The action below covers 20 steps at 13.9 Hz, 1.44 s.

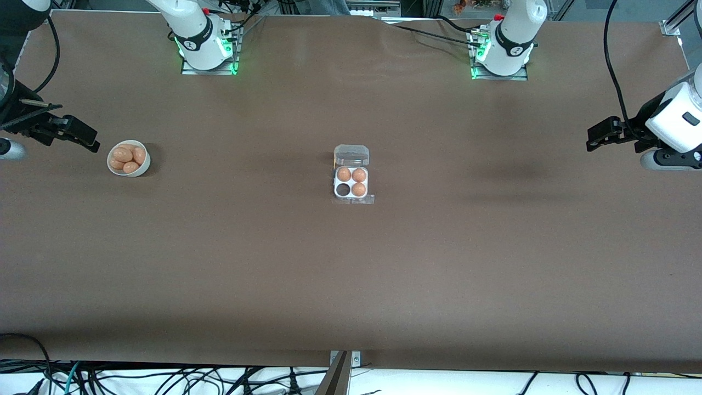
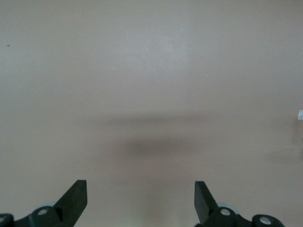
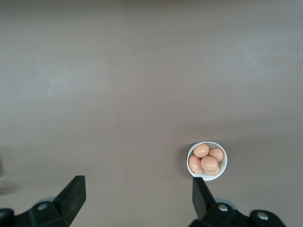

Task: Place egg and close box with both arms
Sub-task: 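Move the right gripper over the white bowl of eggs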

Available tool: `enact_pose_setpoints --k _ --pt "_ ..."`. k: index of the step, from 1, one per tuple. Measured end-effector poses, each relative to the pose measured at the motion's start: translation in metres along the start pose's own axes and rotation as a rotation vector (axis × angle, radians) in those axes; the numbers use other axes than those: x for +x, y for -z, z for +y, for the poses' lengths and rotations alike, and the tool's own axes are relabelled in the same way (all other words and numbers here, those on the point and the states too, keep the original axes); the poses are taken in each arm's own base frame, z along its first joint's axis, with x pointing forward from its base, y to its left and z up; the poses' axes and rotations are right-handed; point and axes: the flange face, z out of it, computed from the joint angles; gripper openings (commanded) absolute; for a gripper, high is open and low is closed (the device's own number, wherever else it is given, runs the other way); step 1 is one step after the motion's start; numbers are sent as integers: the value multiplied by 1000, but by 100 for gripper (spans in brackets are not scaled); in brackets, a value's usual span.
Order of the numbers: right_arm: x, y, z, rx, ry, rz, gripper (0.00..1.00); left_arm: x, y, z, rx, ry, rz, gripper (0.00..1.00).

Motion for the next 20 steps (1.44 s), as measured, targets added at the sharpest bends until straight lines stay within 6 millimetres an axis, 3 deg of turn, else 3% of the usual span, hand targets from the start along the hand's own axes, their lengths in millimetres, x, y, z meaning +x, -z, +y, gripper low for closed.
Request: enact_pose_setpoints --k 6,10,12,15,17,20 --pt "1 -4 1 -1 -2 -9 100 0 0 0 0 0 0 100" --pt "5 -30 4 -12 13 -68 100 0 0 0 0 0 0 100" --pt "9 -54 4 -24 25 -127 100 0 0 0 0 0 0 100" --pt "21 -111 13 -44 10 -234 100 0 0 0 0 0 -1 100" --pt "24 -152 29 -56 -8 -281 100 1 -1 0 0 0 -3 100" --pt "13 -202 61 -48 28 -264 100 1 -2 0 0 0 -5 100"
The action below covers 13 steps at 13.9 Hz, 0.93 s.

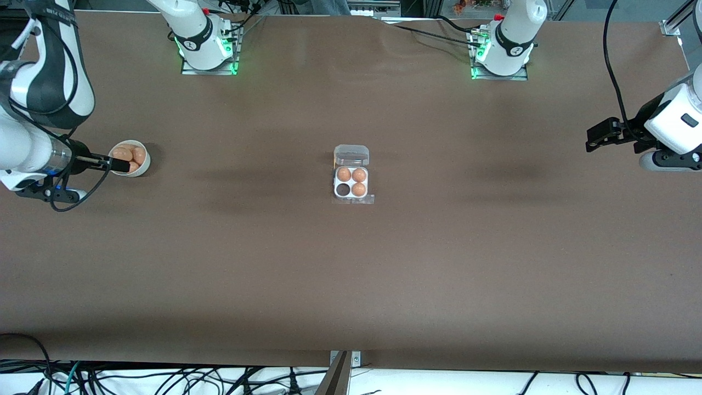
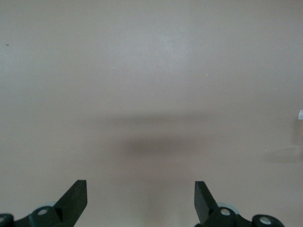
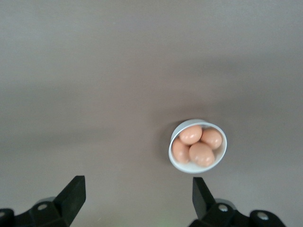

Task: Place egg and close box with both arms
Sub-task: 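Move the right gripper over the white bowl of eggs, then lower the right gripper and grasp a brown egg from the bowl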

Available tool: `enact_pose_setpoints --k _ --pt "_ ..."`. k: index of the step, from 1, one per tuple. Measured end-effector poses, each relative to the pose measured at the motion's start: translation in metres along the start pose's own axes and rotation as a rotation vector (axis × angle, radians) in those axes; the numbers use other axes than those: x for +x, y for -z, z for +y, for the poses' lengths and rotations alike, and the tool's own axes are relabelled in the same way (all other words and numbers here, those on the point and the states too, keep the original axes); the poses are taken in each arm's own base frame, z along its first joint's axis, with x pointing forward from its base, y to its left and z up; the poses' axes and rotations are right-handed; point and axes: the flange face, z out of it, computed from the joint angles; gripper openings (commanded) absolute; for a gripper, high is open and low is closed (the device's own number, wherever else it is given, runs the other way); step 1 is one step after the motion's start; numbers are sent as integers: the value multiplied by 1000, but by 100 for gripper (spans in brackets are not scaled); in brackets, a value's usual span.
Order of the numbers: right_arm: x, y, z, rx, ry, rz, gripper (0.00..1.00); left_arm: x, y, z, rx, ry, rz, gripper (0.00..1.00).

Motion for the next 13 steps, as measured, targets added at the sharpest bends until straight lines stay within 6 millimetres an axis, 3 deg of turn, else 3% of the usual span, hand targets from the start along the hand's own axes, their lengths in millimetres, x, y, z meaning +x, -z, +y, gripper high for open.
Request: enact_pose_setpoints --k 3,5,8,13 --pt "-13 -54 55 7 63 53 100 0 -1 0 0 0 -1 100" --pt "-27 -90 81 8 88 79 100 1 -1 0 0 0 -2 100" --pt "-43 -132 86 8 97 95 100 1 -1 0 0 0 -2 100" --pt "-54 -155 83 14 98 63 100 1 -1 0 0 0 -2 100"
